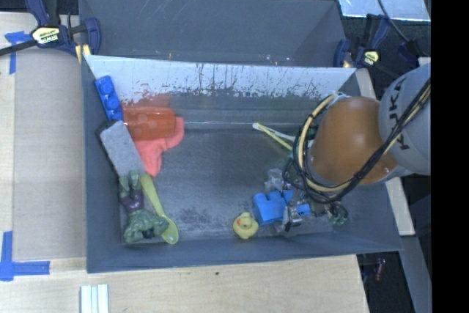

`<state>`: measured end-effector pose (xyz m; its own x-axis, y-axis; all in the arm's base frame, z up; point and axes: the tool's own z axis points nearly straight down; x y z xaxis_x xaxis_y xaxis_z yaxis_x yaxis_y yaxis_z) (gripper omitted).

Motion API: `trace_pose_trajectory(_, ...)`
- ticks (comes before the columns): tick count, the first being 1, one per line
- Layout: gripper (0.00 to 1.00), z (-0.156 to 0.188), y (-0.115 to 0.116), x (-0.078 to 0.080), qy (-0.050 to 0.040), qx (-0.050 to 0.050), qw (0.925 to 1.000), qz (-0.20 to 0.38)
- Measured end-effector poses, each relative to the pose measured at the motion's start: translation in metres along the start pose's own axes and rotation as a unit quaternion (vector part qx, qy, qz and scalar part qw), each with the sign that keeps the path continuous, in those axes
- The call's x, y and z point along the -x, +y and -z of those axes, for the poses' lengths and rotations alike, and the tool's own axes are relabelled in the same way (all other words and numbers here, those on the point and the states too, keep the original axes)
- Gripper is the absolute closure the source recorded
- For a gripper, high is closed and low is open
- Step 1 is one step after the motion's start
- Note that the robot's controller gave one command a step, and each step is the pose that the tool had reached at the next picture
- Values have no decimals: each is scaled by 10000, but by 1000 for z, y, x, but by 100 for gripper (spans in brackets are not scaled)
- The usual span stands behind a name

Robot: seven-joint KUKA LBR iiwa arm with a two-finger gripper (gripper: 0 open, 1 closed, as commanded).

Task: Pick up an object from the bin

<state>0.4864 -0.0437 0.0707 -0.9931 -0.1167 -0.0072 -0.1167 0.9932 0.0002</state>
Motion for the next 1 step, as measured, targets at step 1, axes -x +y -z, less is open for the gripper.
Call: trace_pose_trajectory(1,100,0,0,0,0,0,10000,1)
